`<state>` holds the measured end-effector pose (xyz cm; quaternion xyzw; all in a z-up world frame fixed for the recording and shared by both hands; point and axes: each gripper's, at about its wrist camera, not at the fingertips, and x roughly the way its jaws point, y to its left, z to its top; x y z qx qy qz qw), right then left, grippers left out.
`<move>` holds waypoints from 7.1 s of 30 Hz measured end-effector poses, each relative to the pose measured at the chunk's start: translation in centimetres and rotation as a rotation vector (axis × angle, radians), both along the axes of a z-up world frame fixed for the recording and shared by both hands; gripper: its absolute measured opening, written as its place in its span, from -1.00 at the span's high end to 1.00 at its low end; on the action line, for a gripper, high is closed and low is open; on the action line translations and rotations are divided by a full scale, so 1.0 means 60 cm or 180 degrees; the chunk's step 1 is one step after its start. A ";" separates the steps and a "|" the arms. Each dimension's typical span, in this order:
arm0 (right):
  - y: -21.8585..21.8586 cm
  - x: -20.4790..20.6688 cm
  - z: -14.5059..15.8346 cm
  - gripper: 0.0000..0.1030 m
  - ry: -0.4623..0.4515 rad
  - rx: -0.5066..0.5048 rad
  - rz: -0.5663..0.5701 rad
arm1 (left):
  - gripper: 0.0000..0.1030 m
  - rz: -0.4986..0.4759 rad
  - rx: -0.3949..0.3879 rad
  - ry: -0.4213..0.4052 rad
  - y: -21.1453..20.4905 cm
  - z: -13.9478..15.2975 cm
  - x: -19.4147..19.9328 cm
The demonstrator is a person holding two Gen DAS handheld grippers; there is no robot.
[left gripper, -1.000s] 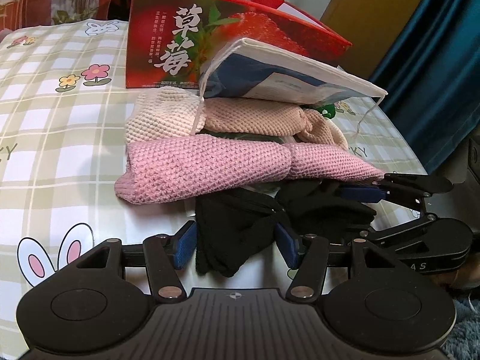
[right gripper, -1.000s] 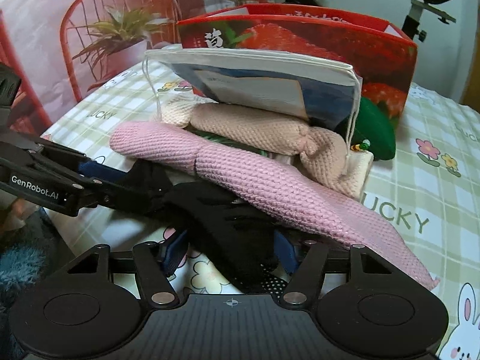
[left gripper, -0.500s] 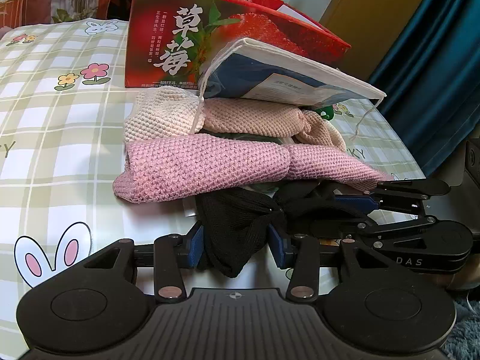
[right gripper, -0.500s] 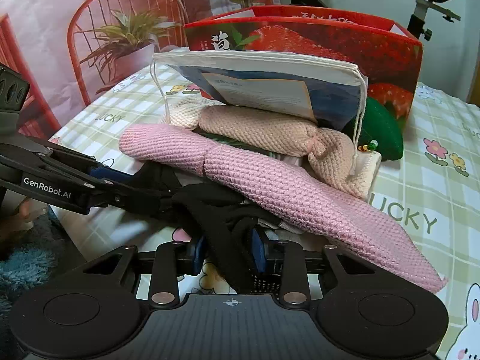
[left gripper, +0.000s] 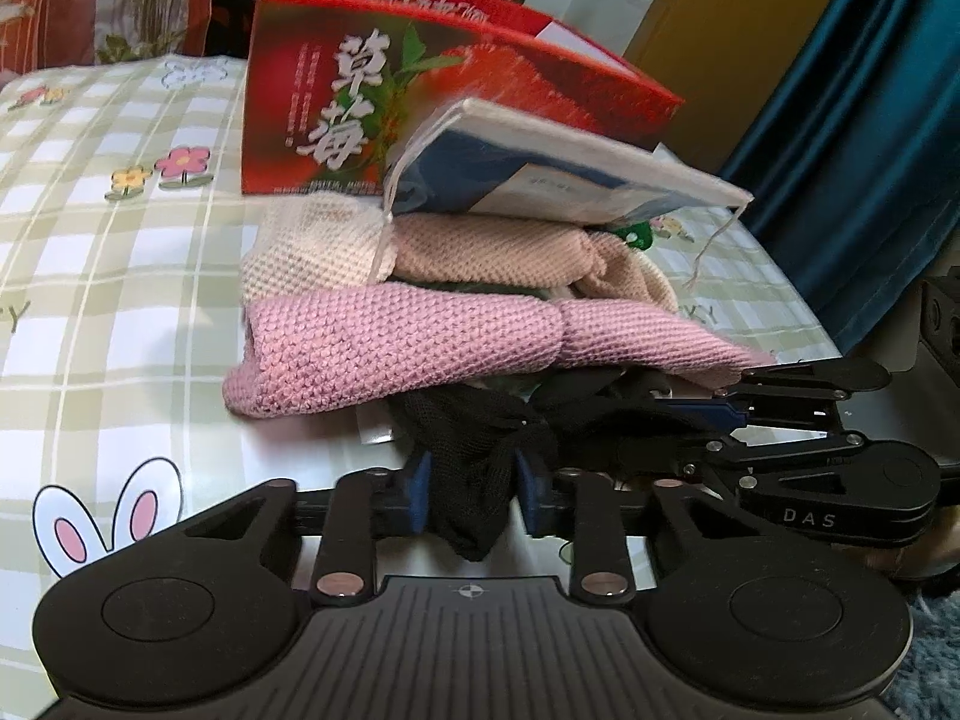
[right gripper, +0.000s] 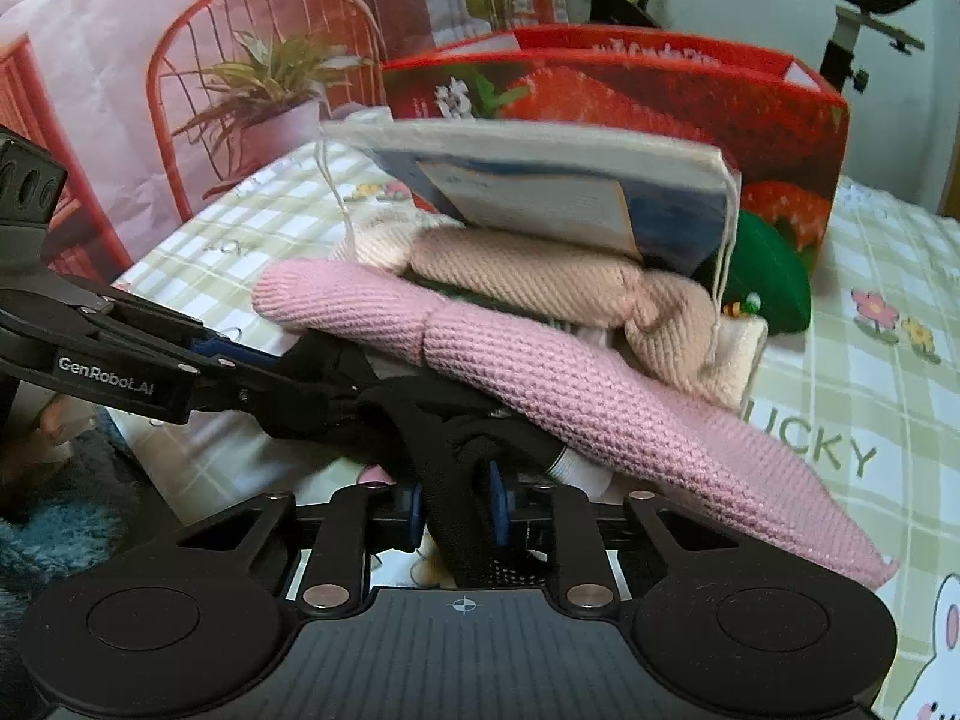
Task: Organize soft objects
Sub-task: 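Carry the black glove into the red box and open both grippers, then move both grippers back down to the blue cotton-pad packet, then close both grippers on the blue cotton-pad packet, then lift the blue packet with both grippers and carry it over the red box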
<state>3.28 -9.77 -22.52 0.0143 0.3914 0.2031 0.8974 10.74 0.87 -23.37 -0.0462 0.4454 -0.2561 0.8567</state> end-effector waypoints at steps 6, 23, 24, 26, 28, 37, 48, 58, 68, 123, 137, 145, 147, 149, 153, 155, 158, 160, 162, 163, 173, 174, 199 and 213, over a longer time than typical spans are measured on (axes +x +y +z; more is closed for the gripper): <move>-0.013 -0.018 0.054 0.64 -0.0328 0.0189 -0.0004 | 0.51 -0.0005 -0.0169 -0.0358 0.012 0.052 -0.017; -0.043 0.068 0.260 0.65 -0.1282 0.0215 0.0091 | 0.51 0.0125 -0.0421 -0.1345 -0.005 0.239 0.041; -0.047 0.085 0.266 0.64 -0.1287 0.0223 0.0082 | 0.51 0.0148 -0.0429 -0.1364 -0.008 0.244 0.054; -0.055 0.122 0.274 0.65 -0.1263 0.0246 0.0051 | 0.51 0.0205 -0.0453 -0.1366 -0.013 0.251 0.083; -0.062 0.159 0.278 0.65 -0.1233 0.0246 0.0016 | 0.51 0.0240 -0.0442 -0.1359 -0.021 0.254 0.114; -0.083 0.323 0.246 0.65 -0.1014 0.0101 -0.0129 | 0.51 0.0327 -0.0407 -0.1181 -0.031 0.244 0.254; -0.075 0.448 0.168 0.65 -0.0571 -0.0226 -0.0217 | 0.51 0.0376 -0.0197 -0.0817 -0.044 0.191 0.351; -0.048 0.495 0.138 0.63 -0.0367 -0.0526 -0.0223 | 0.48 0.0397 -0.0142 -0.0657 -0.039 0.162 0.386; -0.077 0.478 0.133 0.37 -0.0364 -0.0590 -0.0575 | -0.20 0.0475 0.0051 -0.0806 -0.020 0.165 0.372; -0.054 0.092 -0.010 0.39 -0.0486 0.0082 -0.0672 | 0.56 0.0076 -0.0085 -0.0254 -0.041 0.048 0.149; -0.089 0.072 0.002 0.22 -0.0868 0.0328 -0.1028 | 0.65 0.0094 -0.0064 -0.0405 -0.030 0.033 0.090; -0.099 0.075 -0.025 0.20 -0.0754 0.0413 -0.1056 | 0.46 0.0236 -0.0242 -0.0308 -0.009 0.011 0.093; -0.095 0.075 -0.030 0.16 -0.0729 0.0416 -0.1032 | 0.45 0.0259 -0.0275 -0.0295 -0.007 0.009 0.095; -0.092 0.077 -0.032 0.15 -0.0722 0.0411 -0.1004 | 0.45 0.0264 -0.0285 -0.0292 -0.004 0.007 0.096; -0.098 0.076 -0.029 0.21 -0.0739 0.0517 -0.0984 | 0.45 0.0273 -0.0298 -0.0287 0.001 0.004 0.094; -0.103 0.074 -0.028 0.33 -0.0742 0.0590 -0.0975 | 0.45 0.0298 -0.0304 -0.0272 0.002 0.002 0.095; -0.106 0.075 -0.028 0.41 -0.0729 0.0638 -0.0977 | 0.45 0.0304 -0.0276 -0.0275 0.000 0.004 0.096; -0.108 0.075 -0.028 0.44 -0.0729 0.0671 -0.0983 | 0.45 0.0314 -0.0287 -0.0260 0.001 0.004 0.096; -0.110 0.076 -0.030 0.45 -0.0726 0.0688 -0.0977 | 0.44 0.0324 -0.0310 -0.0238 0.001 0.002 0.098; -0.110 0.077 -0.031 0.45 -0.0727 0.0677 -0.0972 | 0.43 0.0327 -0.0320 -0.0230 0.002 0.002 0.098; -0.113 0.087 -0.037 0.45 -0.0736 0.0726 -0.0918 | 0.33 0.0354 -0.0335 -0.0148 0.002 -0.006 0.105; -0.115 0.087 -0.038 0.48 -0.0730 0.0745 -0.0922 | 0.33 0.0355 -0.0330 -0.0150 0.002 -0.007 0.105; -0.094 0.053 0.010 0.77 -0.1158 0.0678 -0.0607 | 0.53 0.0389 -0.0149 -0.0625 -0.016 0.066 0.071; -0.088 0.074 0.142 0.77 -0.1427 0.0537 -0.0302 | 0.53 0.0313 -0.0263 -0.1037 -0.002 0.186 0.084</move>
